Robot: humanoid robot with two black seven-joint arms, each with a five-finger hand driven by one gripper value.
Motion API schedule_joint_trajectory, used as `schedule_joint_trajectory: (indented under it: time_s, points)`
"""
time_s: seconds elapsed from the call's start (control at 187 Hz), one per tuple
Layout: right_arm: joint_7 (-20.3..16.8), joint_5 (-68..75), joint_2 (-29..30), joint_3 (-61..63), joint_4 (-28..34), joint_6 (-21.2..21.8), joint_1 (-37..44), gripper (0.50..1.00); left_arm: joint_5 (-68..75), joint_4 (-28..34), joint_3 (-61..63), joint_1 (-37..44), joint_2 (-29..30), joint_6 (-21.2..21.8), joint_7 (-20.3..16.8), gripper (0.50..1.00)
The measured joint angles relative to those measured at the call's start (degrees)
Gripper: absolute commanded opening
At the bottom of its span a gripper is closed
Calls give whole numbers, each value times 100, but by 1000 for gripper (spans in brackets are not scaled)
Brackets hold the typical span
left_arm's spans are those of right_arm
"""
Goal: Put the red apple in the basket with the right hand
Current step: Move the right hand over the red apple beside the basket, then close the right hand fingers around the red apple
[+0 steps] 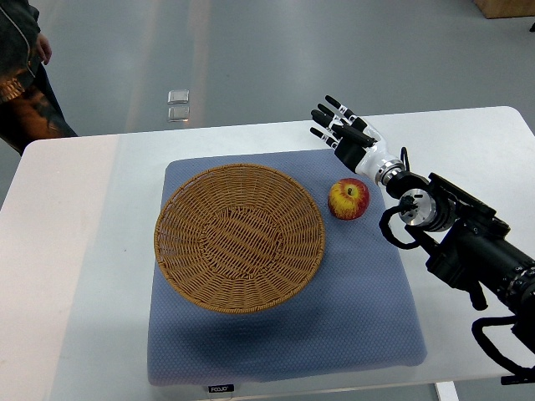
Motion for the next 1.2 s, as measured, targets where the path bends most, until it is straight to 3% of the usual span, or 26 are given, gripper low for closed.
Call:
schedule_joint_trajectory:
  time_s: [0.336,0.48,0.624,0.71,0.843,0.961,1.201]
  points:
    - [-34,-70,-47,-101,29,87,122,924,0,-19,-21,-3,0,-53,0,1000]
    - [-73,-685,-374,-865,60,342,640,921,0,-27,-25,-6,0,-53,-1,1000]
    - [-139,-1403,-1188,-2243,181,865,1457,921,0,-29,-13,-6,0,-58,0,1000]
    - [-187,-1711,-1747,-3750,408,1289,2294,921,0,-29,0,-7,0,-64,0,1000]
    - [-211,-2046,-2332,-6016,1218,1652,3491,921,2,-30,8,-5,0,-70,0,1000]
    - [-221,-2727,-2496,-7178,1931,1599,4096,921,8,-33,10,-5,0,-70,0,1000]
    - [-236,-3181,-2335,-7517,2100,940,4100,917,14,-38,17,-5,0,-72,0,1000]
